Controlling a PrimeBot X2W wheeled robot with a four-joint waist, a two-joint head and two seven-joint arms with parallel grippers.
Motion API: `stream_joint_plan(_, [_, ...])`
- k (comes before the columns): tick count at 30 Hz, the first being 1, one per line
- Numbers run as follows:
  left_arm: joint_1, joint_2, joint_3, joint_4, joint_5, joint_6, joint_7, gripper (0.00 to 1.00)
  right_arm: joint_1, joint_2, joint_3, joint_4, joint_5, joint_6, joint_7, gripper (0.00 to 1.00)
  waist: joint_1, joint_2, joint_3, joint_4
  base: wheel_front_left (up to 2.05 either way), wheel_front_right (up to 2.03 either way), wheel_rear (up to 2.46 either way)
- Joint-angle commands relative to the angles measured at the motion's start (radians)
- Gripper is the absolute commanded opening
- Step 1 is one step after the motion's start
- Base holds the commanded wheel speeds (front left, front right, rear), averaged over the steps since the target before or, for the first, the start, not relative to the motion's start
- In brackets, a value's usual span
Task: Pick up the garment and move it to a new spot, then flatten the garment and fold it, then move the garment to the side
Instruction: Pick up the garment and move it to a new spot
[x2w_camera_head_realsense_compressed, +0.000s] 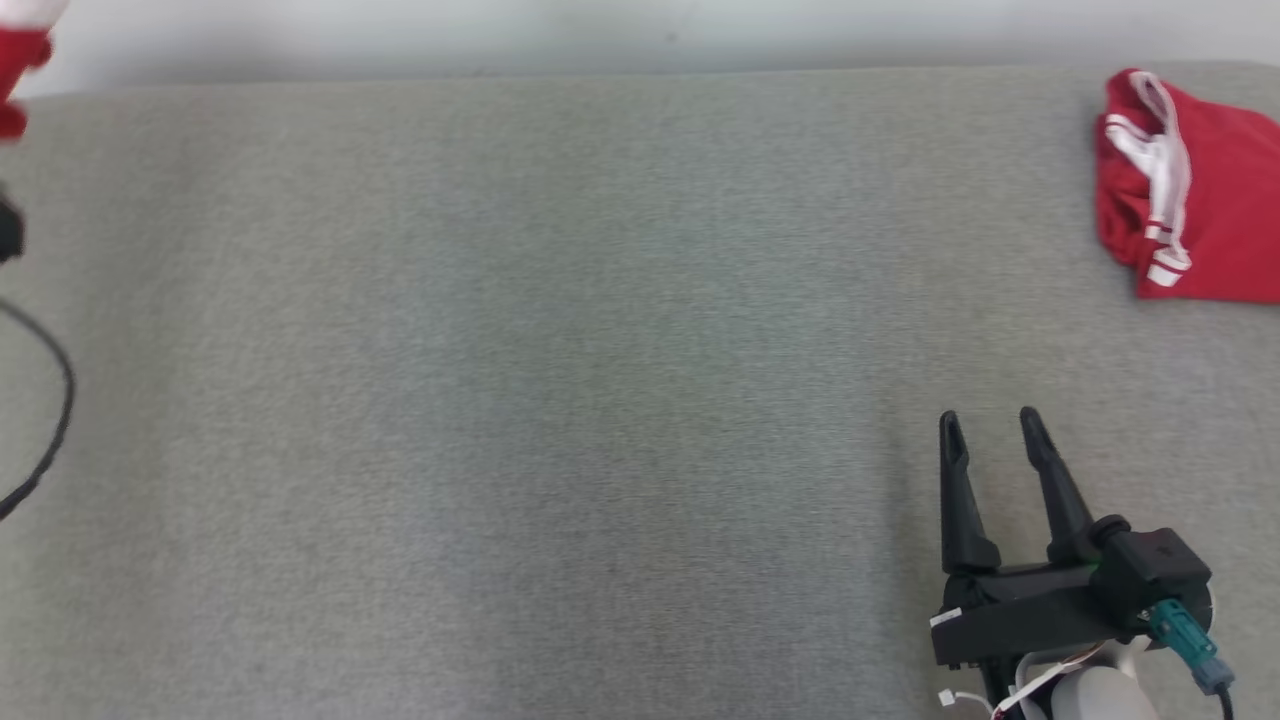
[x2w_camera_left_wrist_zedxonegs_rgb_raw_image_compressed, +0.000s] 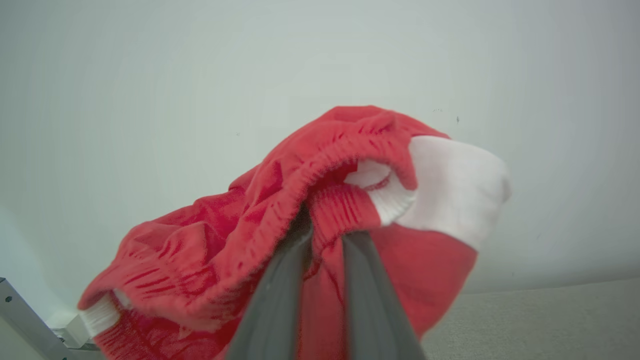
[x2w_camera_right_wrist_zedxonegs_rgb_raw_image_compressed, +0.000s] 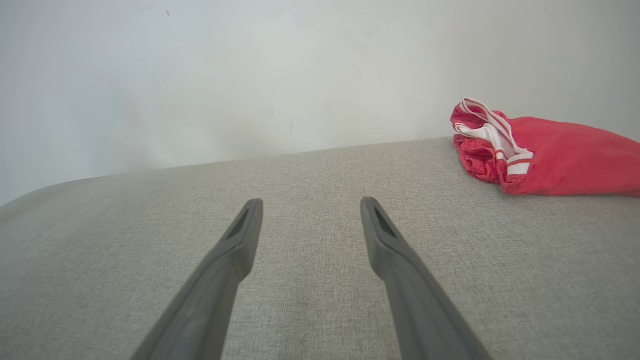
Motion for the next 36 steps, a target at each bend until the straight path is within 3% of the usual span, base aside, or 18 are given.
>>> stream_joint_plan(1, [-0.019, -0.011, -0.017, -0.039, 0.008, 0.002, 0.008, 0.00, 0.003, 0.006, 0.006, 0.014, 0.011, -0.003, -0.010, 1.00, 0.0001, 0.0000, -0.023, -0.044, 0.00, 0.00, 0.00])
stream_joint_plan(11, [-0.057, -0.148, -0.118, -0.295, -0.010, 0.020, 0.105, 0.00, -0.013, 0.008, 0.035, 0.083, 0.075, -0.003, -0.026, 1.00, 0.0001, 0.0000, -0.045, -0.191, 0.00, 0.00, 0.00])
stream_joint_plan(19, [0.003, -0.262, -0.180, -0.382, -0.028, 0.055, 0.125, 0.00, -0.004, 0.009, 0.033, 0.069, 0.100, -0.003, -0.027, 1.00, 0.0001, 0.0000, -0.039, -0.260, 0.00, 0.00, 0.00])
stream_joint_plan(27, [0.139, -0.321, -0.242, -0.362, -0.035, 0.071, 0.102, 0.00, -0.005, 0.008, 0.041, 0.055, 0.112, -0.003, -0.027, 1.00, 0.0001, 0.0000, -0.022, -0.286, 0.00, 0.00, 0.00])
stream_joint_plan(36, [0.308, -0.357, -0.312, -0.211, -0.013, 0.074, 0.019, 0.00, -0.017, 0.008, 0.063, 0.066, 0.118, -0.003, -0.027, 1.00, 0.0001, 0.0000, -0.011, -0.280, 0.00, 0.00, 0.00])
